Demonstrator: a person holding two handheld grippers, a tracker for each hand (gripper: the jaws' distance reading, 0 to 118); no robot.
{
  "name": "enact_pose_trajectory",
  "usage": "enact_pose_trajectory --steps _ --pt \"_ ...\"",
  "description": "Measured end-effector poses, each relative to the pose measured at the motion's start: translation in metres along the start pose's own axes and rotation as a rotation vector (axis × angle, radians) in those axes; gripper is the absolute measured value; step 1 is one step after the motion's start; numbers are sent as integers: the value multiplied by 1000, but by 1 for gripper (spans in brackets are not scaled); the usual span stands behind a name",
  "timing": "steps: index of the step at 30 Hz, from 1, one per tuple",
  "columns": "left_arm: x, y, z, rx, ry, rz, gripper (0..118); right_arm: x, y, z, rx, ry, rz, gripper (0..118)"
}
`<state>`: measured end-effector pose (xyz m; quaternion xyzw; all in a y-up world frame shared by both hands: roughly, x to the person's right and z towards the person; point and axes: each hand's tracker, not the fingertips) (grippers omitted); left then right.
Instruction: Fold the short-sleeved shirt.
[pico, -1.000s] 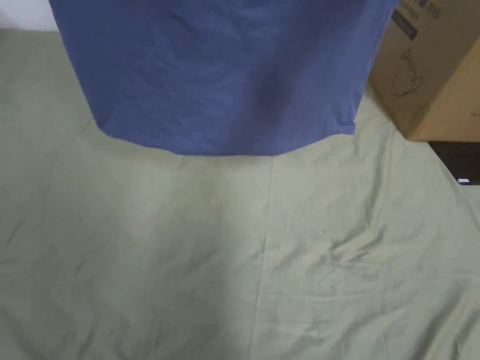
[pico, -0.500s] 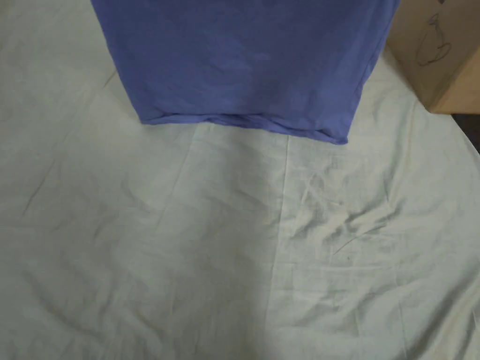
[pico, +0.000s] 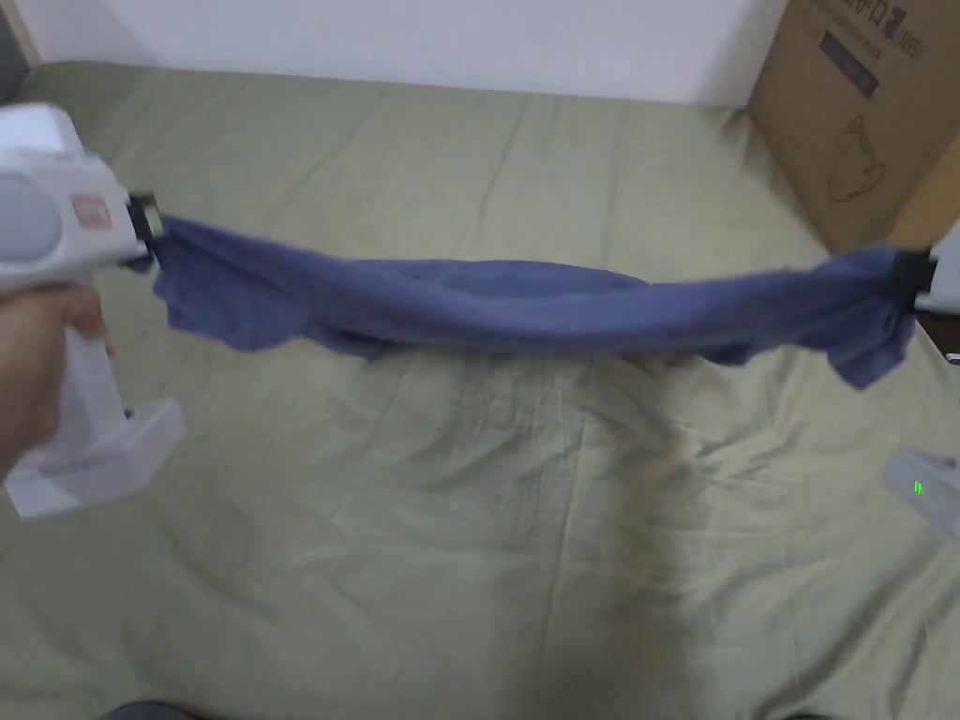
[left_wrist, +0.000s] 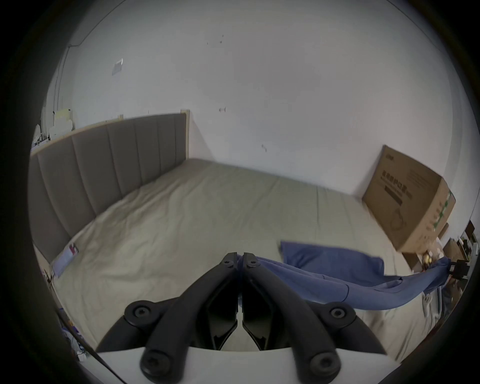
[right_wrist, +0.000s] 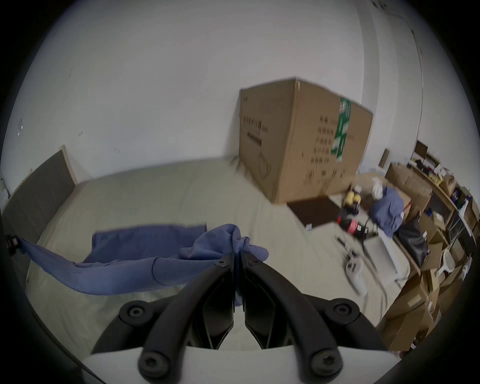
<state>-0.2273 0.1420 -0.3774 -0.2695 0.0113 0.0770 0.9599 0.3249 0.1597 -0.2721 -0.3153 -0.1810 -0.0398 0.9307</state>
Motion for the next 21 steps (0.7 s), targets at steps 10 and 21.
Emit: enact_pose_trajectory --steps 10,21 --pt "-35 -135 38 -221 22 -53 0 22 -144 19 -212 72 26 2" --pt "-81 -166 74 -289 57 41 0 35 -189 52 -220 80 97 2"
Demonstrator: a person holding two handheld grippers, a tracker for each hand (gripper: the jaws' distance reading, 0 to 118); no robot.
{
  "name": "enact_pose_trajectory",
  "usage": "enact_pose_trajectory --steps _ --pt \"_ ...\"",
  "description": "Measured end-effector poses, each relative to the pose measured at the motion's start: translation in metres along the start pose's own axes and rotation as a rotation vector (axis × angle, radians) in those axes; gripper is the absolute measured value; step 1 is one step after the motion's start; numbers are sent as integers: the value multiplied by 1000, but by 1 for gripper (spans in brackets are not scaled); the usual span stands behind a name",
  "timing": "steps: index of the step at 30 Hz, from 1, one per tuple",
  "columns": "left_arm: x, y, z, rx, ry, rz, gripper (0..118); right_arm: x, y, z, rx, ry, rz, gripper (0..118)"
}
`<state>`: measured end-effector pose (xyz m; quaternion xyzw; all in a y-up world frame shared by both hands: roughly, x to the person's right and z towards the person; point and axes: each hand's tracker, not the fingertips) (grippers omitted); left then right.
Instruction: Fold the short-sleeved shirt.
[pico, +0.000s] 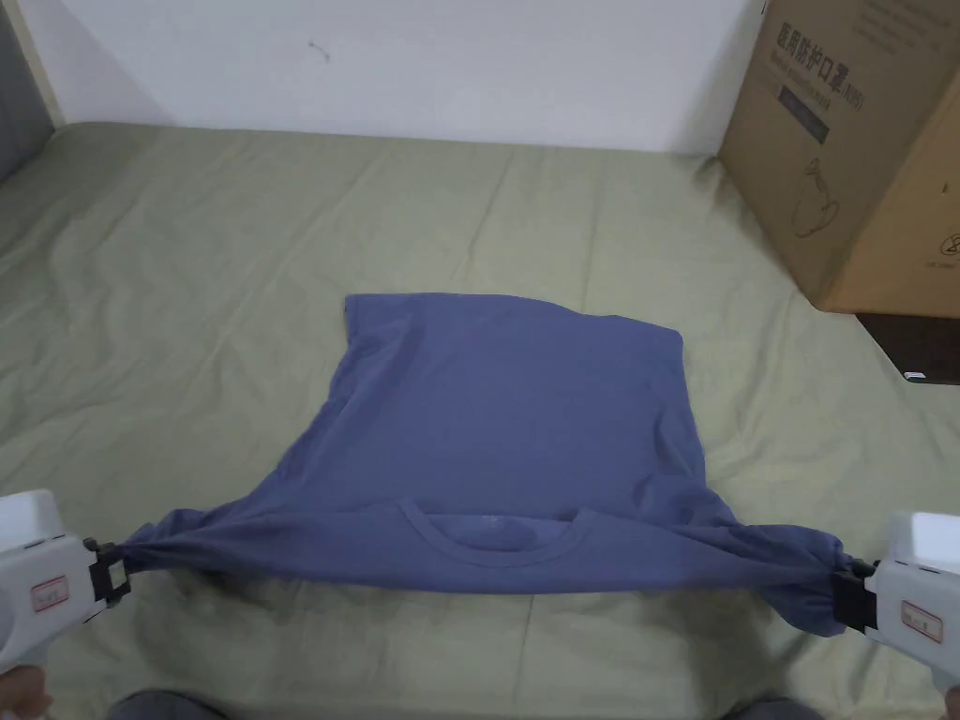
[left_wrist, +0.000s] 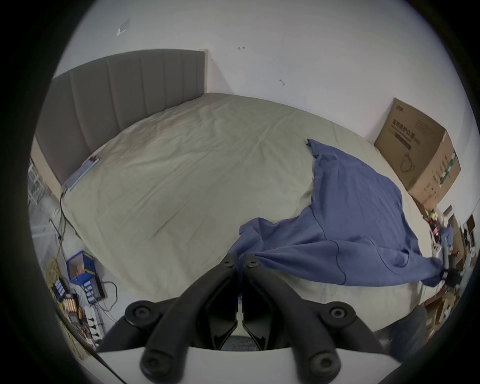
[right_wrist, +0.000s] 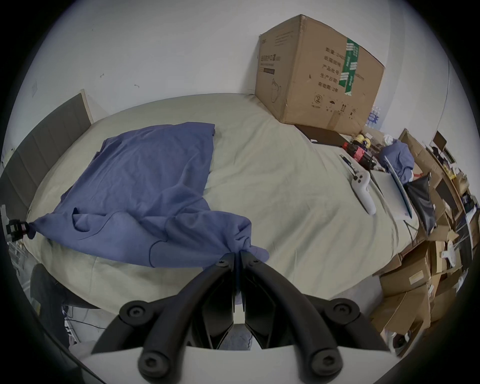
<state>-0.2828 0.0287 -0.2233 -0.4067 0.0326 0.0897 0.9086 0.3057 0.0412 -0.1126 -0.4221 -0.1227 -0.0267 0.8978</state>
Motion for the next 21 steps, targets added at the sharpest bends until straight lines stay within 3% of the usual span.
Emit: enact_pose_trajectory --steps 3,8,10,11,12,14,15,19,21 --pt "-5 -7 6 -6 -1 17 0 10 -9 3 -12 16 -81 2" --pt "0 -15 6 -26 -16 2 3 18 -17 1 -49 58 -143 3" --pt "4 -16 8 -13 -10 0 28 17 -17 0 -42 49 -148 9" --pt "5 -15 9 -2 4 -6 59 17 -17 1 -44 32 -141 24" --pt "5 -12 10 10 12 -6 80 19 -15 1 -41 36 -135 41" --pt "5 -5 14 38 29 -7 110 22 -8 5 -44 36 -129 86" --pt "5 0 18 60 17 -12 114 22 -4 8 -47 30 -125 95" --pt "18 22 40 196 -37 -21 115 11 18 33 135 -44 -11 96" --pt "33 28 51 308 -33 -53 115 -1 28 48 258 -87 5 97"
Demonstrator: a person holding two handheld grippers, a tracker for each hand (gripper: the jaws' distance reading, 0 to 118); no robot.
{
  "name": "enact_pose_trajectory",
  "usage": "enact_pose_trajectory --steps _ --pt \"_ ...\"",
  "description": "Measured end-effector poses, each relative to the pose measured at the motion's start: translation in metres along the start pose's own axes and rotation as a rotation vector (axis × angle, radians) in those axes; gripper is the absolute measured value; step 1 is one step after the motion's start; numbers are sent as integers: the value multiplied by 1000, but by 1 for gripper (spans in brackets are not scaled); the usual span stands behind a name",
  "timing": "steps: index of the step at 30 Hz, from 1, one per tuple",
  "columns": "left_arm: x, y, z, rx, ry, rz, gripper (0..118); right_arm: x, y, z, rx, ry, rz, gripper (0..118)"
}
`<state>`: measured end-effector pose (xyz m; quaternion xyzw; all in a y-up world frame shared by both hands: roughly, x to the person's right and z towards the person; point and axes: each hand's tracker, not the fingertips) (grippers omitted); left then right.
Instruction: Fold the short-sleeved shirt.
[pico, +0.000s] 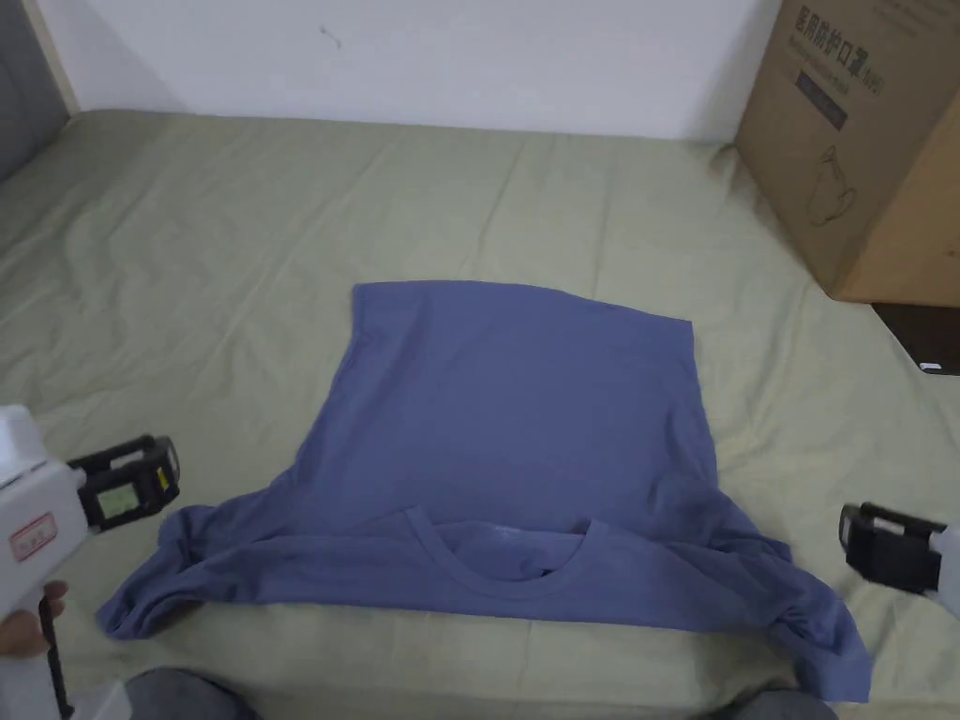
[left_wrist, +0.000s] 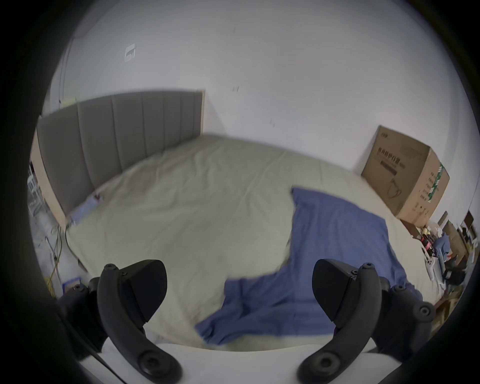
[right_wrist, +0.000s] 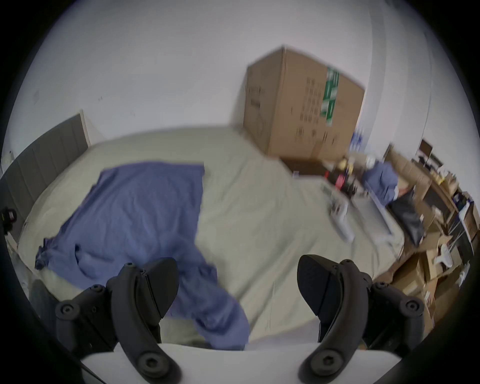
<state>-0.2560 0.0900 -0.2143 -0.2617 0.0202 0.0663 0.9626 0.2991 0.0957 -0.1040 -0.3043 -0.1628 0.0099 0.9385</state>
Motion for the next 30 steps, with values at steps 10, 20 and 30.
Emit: enact_pose_trajectory --steps 10,20,30 --pt "92 5 30 299 -132 -208 97 -60 41 41 366 89 -87 115" --pt "104 2 30 294 -205 -186 0 -76 36 35 366 123 -81 1" --pt "88 19 21 136 -230 -129 0 -66 38 35 337 145 -102 0"
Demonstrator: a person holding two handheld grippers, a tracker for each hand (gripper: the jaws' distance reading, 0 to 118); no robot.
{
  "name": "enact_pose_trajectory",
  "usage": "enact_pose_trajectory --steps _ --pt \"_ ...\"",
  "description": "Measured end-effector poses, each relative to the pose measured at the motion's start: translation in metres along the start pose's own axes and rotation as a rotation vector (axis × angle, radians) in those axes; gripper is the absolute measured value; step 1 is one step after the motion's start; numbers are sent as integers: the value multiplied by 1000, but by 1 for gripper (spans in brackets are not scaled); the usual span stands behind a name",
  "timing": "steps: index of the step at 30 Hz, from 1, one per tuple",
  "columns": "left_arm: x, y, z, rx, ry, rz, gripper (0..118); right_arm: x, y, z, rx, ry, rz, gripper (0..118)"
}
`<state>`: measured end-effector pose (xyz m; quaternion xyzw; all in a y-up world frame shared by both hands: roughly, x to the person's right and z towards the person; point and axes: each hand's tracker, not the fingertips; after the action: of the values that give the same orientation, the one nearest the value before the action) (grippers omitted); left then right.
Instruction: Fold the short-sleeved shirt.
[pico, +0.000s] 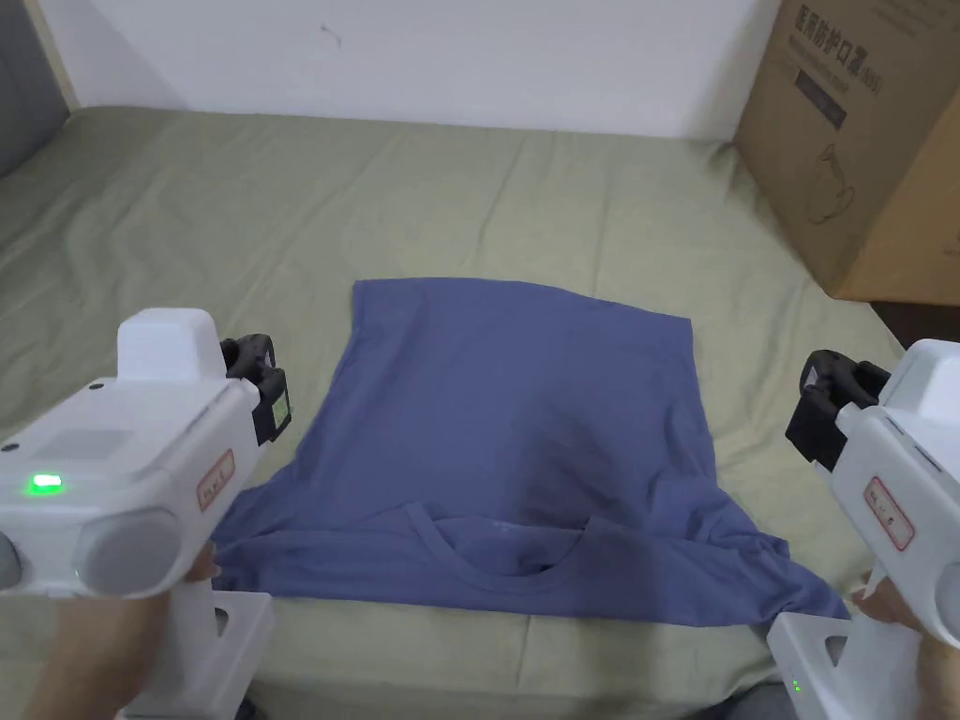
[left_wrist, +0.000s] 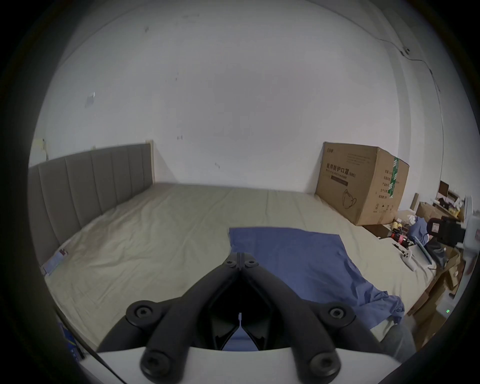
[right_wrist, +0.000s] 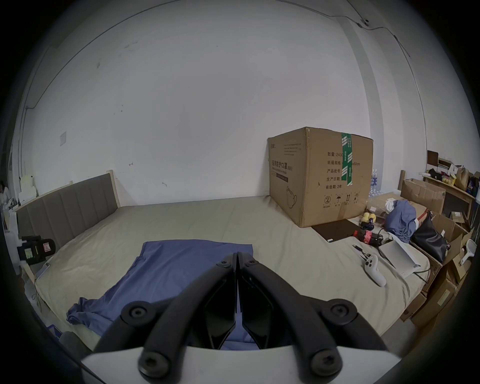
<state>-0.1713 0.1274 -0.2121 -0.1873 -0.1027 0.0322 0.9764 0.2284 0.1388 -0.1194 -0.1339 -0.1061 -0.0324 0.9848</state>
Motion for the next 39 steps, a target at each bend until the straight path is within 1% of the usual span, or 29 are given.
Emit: enact_pose_trajectory --steps 2,3,4,5,6,8,9,10,11,14,17,20,22,24,26,27,28,29,31,32,33,35,39 --pt "-12 7 -8 -43 -2 72 0 -3 2 2 -2 -3 10 0" --pt "-19 11 -13 -109 -5 106 1 -2 3 2 -4 -1 12 0" --pt "-25 12 -18 -156 -8 147 9 -1 3 2 -4 0 10 0" --pt "-32 13 -23 -208 0 176 24 -3 4 3 -5 0 10 0" --pt "-37 11 -28 -266 -2 185 43 -4 4 3 -8 -1 17 0" --pt "-43 4 -38 -368 14 154 85 -4 3 2 -12 -5 30 0" --pt "-44 -3 -42 -408 19 124 95 -5 2 1 -17 -5 34 0" --pt "-43 -9 -45 -449 21 98 100 -6 2 0 -23 -3 36 0" --pt "-43 -17 -49 -485 25 77 103 -7 0 -1 -28 -3 37 0" --pt "-41 -45 -65 -594 26 43 103 -10 -4 -3 -47 0 43 0" --pt "-42 -70 -85 -700 68 59 103 -13 -8 -4 -63 7 55 0" --pt "-40 -84 -95 -714 78 65 102 -14 -9 -4 -73 4 76 0" --pt "-39 -90 -102 -726 83 53 98 -13 -10 -5 -80 1 76 0" --pt "-39 -96 -110 -752 84 36 88 -12 -10 -6 -84 -5 72 0" --pt "-40 -103 -116 -795 84 18 83 -9 -10 -5 -85 -7 65 0" --pt "-40 -106 -119 -819 93 6 76 -8 -10 -5 -86 -5 59 0" --pt "-40 -109 -121 -825 96 -8 64 -8 -10 -5 -89 -5 56 0" --pt "-40 -111 -122 -826 92 -18 47 -7 -11 -6 -91 -9 59 0" --pt "-39 -113 -119 -824 49 -10 33 -6 -12 -7 -98 -15 67 0" --pt "-37 -111 -118 -821 44 -19 14 -6 -12 -8 -103 -15 66 0" --pt "-35 -110 -117 -812 26 -29 6 -6 -13 -9 -105 -16 65 0" --pt "-32 -108 -113 -792 31 -31 2 -6 -13 -11 -111 -17 65 0" --pt "-32 -101 -93 -704 17 -40 2 -7 -8 -14 -124 -13 69 0"
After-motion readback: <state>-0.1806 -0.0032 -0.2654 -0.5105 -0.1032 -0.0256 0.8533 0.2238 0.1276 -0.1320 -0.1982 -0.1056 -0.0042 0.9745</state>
